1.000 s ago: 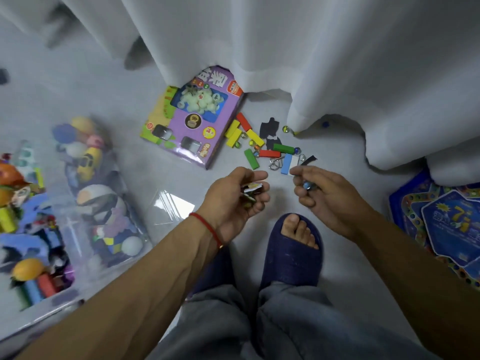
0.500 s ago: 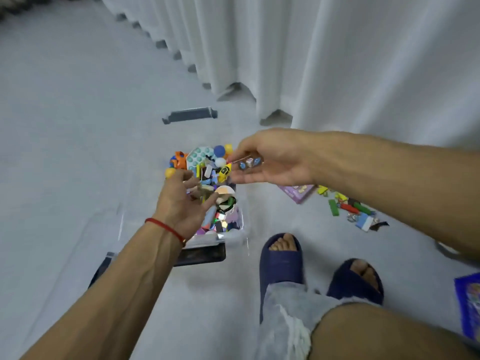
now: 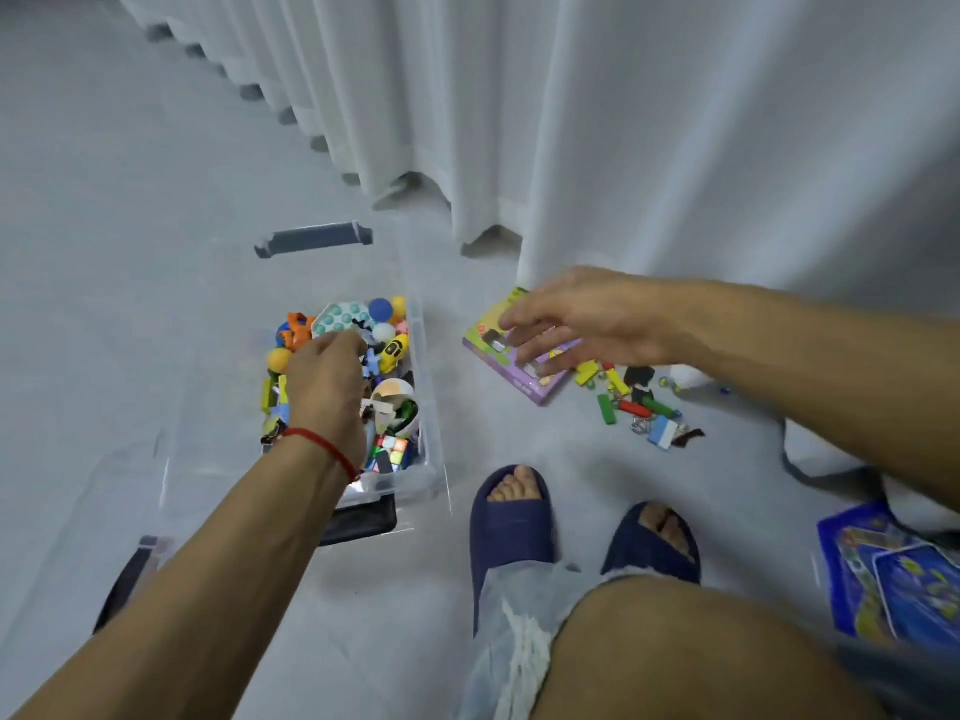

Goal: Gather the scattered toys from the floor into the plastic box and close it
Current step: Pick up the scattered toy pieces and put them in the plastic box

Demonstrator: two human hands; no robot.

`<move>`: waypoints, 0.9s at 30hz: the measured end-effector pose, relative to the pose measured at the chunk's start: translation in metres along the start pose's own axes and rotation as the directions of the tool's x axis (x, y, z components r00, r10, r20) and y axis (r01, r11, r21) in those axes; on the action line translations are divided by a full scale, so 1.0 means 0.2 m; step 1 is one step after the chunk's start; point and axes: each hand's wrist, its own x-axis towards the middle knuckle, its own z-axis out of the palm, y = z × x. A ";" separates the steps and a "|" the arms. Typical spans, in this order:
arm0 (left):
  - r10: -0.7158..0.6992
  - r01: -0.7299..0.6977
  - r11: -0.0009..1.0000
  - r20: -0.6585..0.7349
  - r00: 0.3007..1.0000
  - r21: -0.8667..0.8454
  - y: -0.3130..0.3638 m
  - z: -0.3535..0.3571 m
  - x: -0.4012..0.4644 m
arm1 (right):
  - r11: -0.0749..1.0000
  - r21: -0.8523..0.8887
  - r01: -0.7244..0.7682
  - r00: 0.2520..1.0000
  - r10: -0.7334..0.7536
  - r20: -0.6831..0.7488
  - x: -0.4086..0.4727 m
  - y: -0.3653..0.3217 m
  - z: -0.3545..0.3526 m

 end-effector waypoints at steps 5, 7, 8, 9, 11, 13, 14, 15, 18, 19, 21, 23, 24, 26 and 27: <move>0.218 -0.221 0.975 0.143 0.965 0.002 -0.14 0.35 -0.14 | 0.967 -0.209 -0.143 0.888 0.032 -0.458 -0.12 0.45 -0.60; 0.199 -0.229 0.971 0.318 0.927 0.061 -0.25 0.53 -0.21 | 0.898 -0.325 -0.298 0.821 0.067 -0.567 -0.11 0.74 -0.77; 0.161 -0.224 0.967 0.400 0.902 0.117 -0.32 0.63 -0.23 | 0.842 -0.401 -0.362 0.821 0.083 -0.565 -0.11 0.87 -0.81; 0.099 -0.215 0.958 0.481 0.871 0.192 -0.39 0.72 -0.24 | 0.768 -0.488 -0.415 0.835 0.108 -0.540 -0.10 1.00 -0.85; -0.062 -0.252 0.883 0.631 0.773 0.395 -0.54 0.86 -0.21 | 0.699 -0.569 -0.433 0.872 0.165 -0.461 -0.07 1.23 -0.87; -0.186 -0.402 0.731 0.729 0.659 0.551 -0.67 0.95 -0.14 | 0.752 -0.522 -0.402 0.890 0.188 -0.415 -0.01 1.42 -0.86; -0.208 -0.490 0.649 0.755 0.622 0.582 -0.73 0.99 -0.10 | 0.785 -0.487 -0.381 0.887 0.162 -0.433 0.04 1.50 -0.87; -0.205 -0.564 0.578 0.774 0.599 0.590 -0.77 1.03 -0.06 | 0.810 -0.466 -0.357 0.876 0.116 -0.469 0.10 1.58 -0.88; -0.113 -0.696 0.468 0.818 0.564 0.545 -0.87 1.22 0.04 | 0.820 -0.469 -0.328 0.753 -0.073 -0.654 0.27 1.73 -0.92; -0.057 -0.725 0.446 0.825 0.563 0.525 -0.90 1.30 0.06 | 0.805 -0.487 -0.339 0.712 -0.119 -0.692 0.32 1.75 -0.94; 0.070 -0.782 0.379 0.827 0.558 0.495 -0.94 1.45 0.10 | 0.762 -0.526 -0.379 0.674 -0.162 -0.721 0.41 1.75 -0.97; 0.170 -0.834 0.281 0.831 0.529 0.474 -0.97 1.56 0.15 | 0.733 -0.539 -0.414 0.645 -0.182 -0.743 0.49 1.73 -0.98; 0.192 -0.851 0.241 0.837 0.513 0.467 -0.98 1.60 0.19 | 0.737 -0.529 -0.421 0.636 -0.176 -0.751 0.53 1.71 -0.98; 0.193 -0.865 0.192 0.846 0.497 0.464 -1.00 1.68 0.25 | 0.793 -0.470 -0.387 0.659 -0.119 -0.743 0.60 1.68 -0.95; 0.181 -0.866 0.171 0.849 0.497 0.471 -1.00 1.71 0.28 | 0.828 -0.436 -0.354 0.680 -0.093 -0.728 0.64 1.67 -0.93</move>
